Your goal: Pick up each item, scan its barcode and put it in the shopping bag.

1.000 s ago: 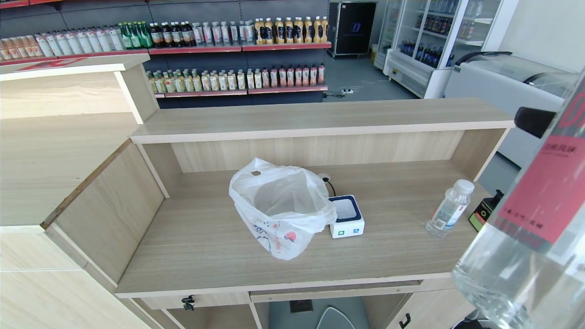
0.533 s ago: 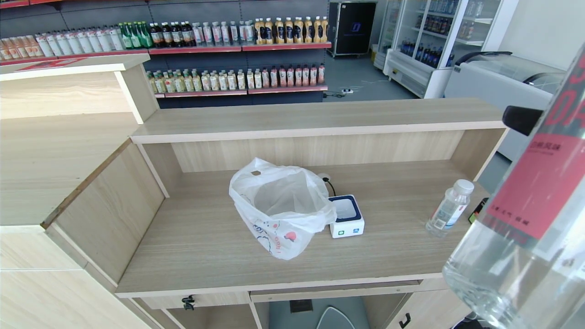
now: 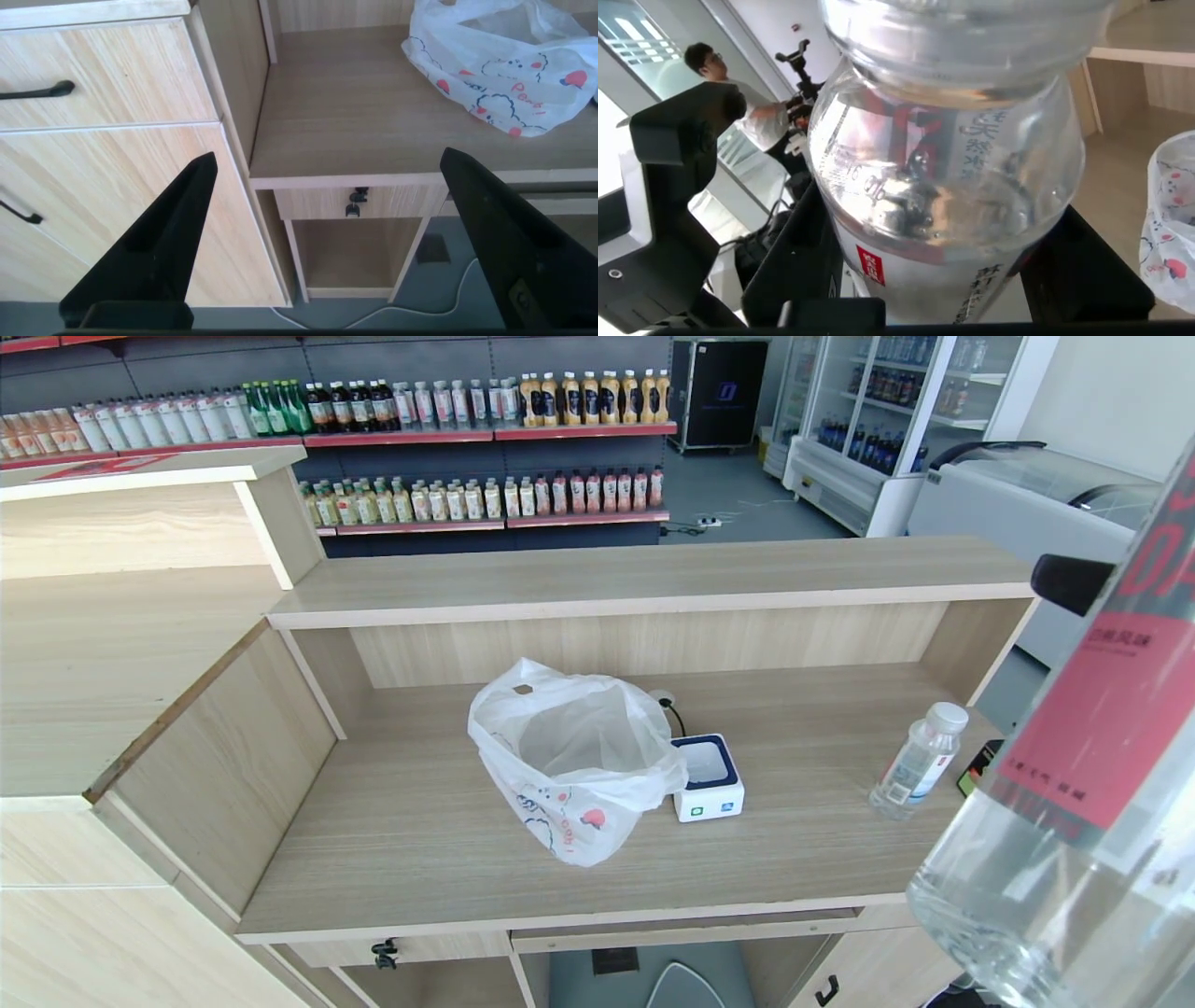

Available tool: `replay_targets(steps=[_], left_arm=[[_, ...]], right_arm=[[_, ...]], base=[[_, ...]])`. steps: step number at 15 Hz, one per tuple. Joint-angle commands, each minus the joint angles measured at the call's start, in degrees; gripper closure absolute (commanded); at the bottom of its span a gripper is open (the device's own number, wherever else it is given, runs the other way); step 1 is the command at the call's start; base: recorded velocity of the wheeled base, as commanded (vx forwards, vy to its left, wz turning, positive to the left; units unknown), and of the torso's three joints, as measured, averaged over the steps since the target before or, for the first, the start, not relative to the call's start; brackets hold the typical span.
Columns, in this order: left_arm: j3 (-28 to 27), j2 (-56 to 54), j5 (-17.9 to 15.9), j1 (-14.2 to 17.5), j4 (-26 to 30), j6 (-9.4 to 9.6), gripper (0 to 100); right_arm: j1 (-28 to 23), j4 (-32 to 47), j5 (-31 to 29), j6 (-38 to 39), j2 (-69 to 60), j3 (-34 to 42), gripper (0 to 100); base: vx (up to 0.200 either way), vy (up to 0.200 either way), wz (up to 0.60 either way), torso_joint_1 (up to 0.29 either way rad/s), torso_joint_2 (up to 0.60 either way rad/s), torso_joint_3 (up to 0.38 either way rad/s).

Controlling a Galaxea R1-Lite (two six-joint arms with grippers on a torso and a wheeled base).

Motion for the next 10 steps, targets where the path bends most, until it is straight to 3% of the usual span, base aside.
replay_targets(steps=[1,2,4,7,10], left_arm=[[0.0,0.0,0.0,0.0,0.0,-0.01,0],[0.0,0.0,0.0,0.0,0.0,-0.01,0],[0.0,0.0,0.0,0.0,0.0,-0.01,0],[0.0,0.0,0.0,0.0,0.0,-0.01,0],[0.0,0.0,0.0,0.0,0.0,-0.01,0]], right_arm=[[-1.8,0.2,-0.2,-2.6,1.1,0.7,100],[-3.3,0.3,-0.3,-4.7,1.9,1.0,100],[-11.6,-1.2,-0.4,-13.0,7.4,2.2,100],[-25.0,-12.1,-1.6,-18.9,17.6,4.7,100],[-34.2,-12.5,-5.3,-28.2,24.6,4.4,100]], base=[[0.000,0.000,0.00,0.000,0.00,0.000],[0.000,0.000,0.00,0.000,0.00,0.000],[0.000,0.000,0.00,0.000,0.00,0.000],[0.000,0.000,0.00,0.000,0.00,0.000],[0.000,0.000,0.00,0.000,0.00,0.000]])
